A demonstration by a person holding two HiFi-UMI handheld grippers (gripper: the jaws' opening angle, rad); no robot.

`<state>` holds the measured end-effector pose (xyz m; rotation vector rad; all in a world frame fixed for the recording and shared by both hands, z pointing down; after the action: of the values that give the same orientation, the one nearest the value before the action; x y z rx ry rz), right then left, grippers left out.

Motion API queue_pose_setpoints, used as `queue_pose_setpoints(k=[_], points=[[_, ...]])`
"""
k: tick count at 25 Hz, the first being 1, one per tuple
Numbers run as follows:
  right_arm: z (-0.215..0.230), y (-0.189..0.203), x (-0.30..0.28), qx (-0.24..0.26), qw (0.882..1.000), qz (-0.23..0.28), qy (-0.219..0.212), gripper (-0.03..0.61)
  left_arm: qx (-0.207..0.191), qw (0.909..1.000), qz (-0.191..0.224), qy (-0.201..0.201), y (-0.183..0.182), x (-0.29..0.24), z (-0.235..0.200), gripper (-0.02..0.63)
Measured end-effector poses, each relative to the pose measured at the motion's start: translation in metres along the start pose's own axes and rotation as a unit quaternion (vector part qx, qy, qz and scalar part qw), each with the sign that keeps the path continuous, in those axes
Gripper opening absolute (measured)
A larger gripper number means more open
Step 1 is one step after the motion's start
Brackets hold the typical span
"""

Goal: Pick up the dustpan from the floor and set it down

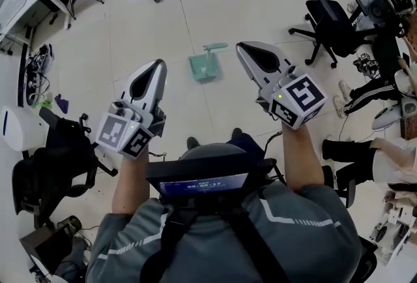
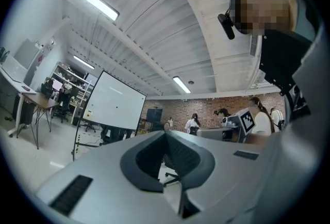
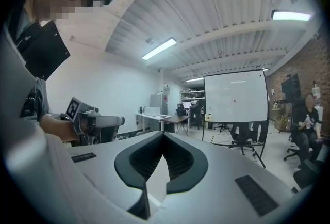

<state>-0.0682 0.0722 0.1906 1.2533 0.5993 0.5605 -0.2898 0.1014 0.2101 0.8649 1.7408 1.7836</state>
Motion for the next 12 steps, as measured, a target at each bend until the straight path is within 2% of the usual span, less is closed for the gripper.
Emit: queue_pose_setpoints(k=[3, 8, 12], points=[[0.004, -0.007, 0.026, -0.001, 1.0, 0.008, 0.004, 0.026, -0.005, 0.9999, 0.01, -0.002, -0.015, -0.007, 0.022, 0.026], [0.054, -0.028, 0.079, -0.007, 1.0, 0.011, -0.006, 0.026, -0.016, 0.9998, -0.008, -0.009, -0.025, -0.067, 0.079, 0.026], [0.08, -0.029, 0.115, -0.008, 1.0, 0.014, -0.016, 0.025, -0.022, 0.9997, -0.009, -0.004, -0.027, -0.097, 0.124, 0.026]])
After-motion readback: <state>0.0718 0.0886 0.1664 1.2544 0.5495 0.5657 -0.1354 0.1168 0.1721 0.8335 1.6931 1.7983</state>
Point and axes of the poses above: the fingertips, and each gripper's own axes: x backward along the fingers, z to its right, y out of its underside, the point moved 5 cm from there along x, backward along the fingers, and after that the axes turned 12 degrees about -x, right-handed, at the moved point
